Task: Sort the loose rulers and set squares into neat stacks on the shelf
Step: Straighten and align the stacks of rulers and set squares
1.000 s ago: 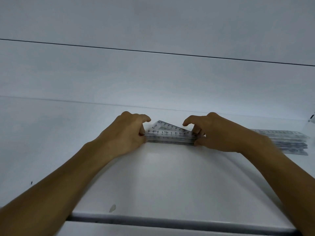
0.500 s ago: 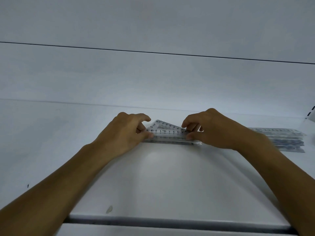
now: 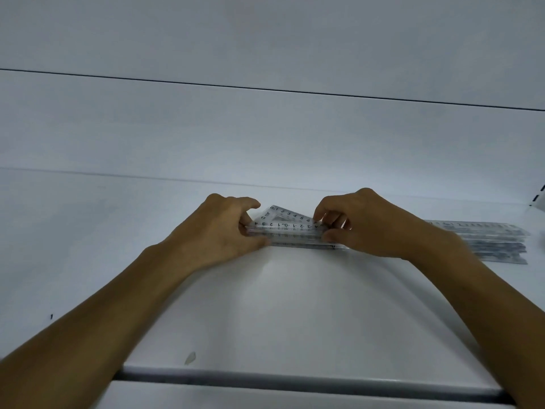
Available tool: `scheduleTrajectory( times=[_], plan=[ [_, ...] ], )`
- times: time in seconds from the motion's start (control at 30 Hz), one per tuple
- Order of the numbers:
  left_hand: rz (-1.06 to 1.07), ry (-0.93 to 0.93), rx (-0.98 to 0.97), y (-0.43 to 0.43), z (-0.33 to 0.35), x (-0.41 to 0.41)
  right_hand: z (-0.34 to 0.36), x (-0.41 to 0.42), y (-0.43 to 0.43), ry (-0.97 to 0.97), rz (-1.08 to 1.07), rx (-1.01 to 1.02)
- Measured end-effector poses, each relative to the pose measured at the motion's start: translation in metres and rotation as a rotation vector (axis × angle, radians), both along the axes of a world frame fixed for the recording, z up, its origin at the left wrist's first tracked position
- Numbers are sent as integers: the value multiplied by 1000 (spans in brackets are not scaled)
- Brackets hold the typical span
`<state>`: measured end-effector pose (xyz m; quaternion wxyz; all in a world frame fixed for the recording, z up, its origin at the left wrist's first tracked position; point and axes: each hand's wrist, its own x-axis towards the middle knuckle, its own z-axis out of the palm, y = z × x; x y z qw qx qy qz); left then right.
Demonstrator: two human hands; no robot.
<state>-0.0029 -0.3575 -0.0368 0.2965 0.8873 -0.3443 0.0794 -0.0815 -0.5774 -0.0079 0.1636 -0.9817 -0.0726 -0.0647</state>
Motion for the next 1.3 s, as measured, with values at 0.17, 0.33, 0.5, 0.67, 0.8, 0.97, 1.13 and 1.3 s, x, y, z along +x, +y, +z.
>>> scheduleTrajectory(
  times=[0.17, 0.33, 0.5, 0.67, 0.8, 0.97, 1.13, 1.3],
  plan=[
    [-9, -20, 79, 0, -2, 2, -4, 1, 1, 46, 5, -10],
    [-1, -11, 57, -2, -3, 3, -6, 5, -3, 62, -9, -11],
    [7, 7, 60, 1, -2, -2, 8, 3, 2, 48, 5, 80],
    [58, 2, 68, 10, -2, -3, 30, 39, 33, 332, 7, -181],
    [61, 4, 69, 10, 0, -3, 38, 67, 60, 539, 8, -241],
    [57, 5, 124, 10, -1, -1, 34, 78, 68, 547, -12, -295],
    [15, -17, 111, 9, -3, 0, 31, 79, 66, 535, -7, -332],
    [-5, -31, 105, 8, -3, 1, 32, 79, 67, 491, -13, -363]
  ],
)
